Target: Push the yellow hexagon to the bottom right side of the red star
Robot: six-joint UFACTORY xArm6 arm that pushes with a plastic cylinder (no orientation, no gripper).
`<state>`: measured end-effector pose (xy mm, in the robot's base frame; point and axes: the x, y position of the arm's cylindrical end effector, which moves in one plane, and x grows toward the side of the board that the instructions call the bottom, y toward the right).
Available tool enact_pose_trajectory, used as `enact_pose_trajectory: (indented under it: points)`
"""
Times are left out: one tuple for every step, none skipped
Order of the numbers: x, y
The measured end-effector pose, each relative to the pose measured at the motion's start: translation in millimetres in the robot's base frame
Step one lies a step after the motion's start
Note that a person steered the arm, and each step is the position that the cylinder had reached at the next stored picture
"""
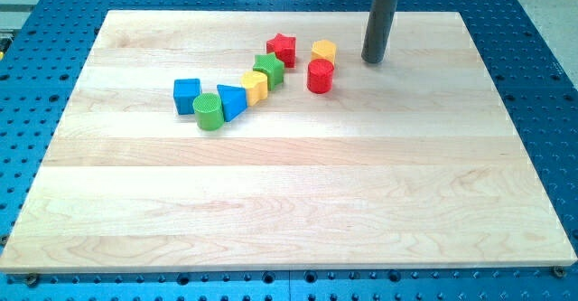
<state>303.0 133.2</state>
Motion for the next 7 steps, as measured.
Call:
enact_pose_trajectory:
  points:
    - [0, -8]
    - [0, -27]
    - [3, -44]
    - [3, -63]
    - [3, -71]
    - [-21, -43]
    - [-23, 22]
